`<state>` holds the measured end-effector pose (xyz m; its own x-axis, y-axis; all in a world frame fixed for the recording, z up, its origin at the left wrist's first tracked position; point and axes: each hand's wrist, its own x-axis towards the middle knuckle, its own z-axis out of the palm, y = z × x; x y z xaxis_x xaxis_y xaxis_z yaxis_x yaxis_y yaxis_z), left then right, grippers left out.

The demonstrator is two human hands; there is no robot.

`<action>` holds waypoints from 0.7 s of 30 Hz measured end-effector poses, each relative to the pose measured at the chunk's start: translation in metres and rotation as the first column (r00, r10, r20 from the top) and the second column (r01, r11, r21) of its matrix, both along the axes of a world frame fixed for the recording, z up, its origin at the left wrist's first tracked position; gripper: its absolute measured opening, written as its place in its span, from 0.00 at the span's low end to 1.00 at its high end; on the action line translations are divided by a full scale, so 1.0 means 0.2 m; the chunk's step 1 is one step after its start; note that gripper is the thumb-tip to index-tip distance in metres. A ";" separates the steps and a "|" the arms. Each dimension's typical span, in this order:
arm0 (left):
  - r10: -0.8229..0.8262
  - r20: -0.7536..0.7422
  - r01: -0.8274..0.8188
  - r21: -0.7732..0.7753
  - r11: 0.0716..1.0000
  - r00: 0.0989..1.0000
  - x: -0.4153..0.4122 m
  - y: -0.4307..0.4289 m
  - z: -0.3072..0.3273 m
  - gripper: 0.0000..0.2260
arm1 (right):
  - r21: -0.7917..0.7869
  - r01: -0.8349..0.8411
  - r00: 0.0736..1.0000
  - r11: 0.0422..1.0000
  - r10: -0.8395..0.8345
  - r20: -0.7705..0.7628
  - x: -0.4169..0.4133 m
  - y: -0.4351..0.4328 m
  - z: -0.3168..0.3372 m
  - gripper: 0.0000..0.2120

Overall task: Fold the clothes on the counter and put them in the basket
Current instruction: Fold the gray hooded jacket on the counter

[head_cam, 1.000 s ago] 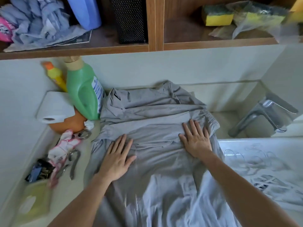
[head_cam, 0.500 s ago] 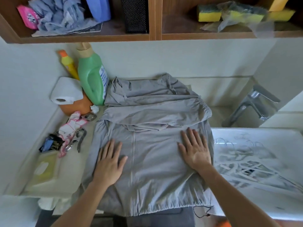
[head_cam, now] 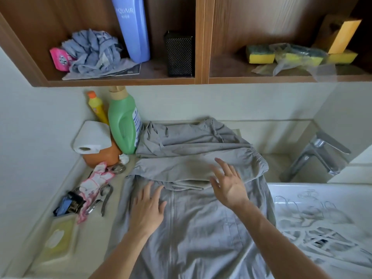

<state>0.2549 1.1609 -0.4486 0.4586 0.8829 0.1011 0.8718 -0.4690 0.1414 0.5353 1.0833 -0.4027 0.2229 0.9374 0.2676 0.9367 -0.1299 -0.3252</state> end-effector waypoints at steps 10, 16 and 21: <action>-0.036 -0.024 0.032 -0.135 0.990 0.999 0.11 0.49 0.15 0.35 | -0.565 0.137 0.987 0.814 -0.160 0.009 0.29 0.47 0.03 0.15; 0.024 0.314 0.001 -0.078 0.997 0.949 0.33 1.03 0.41 0.15 | -0.168 0.214 0.947 0.962 -0.247 -0.207 0.48 0.84 0.07 0.11; 0.352 0.467 -0.131 -0.441 0.888 0.811 0.46 1.37 0.41 0.21 | -0.260 0.288 0.879 0.922 -0.362 -0.311 0.65 1.07 -0.01 0.31</action>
<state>0.3476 1.4346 -0.3659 0.1987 0.9752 -0.0976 0.6878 -0.0678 0.7227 0.6649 1.2967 -0.4040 0.5679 0.8202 -0.0684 0.6619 -0.5045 -0.5544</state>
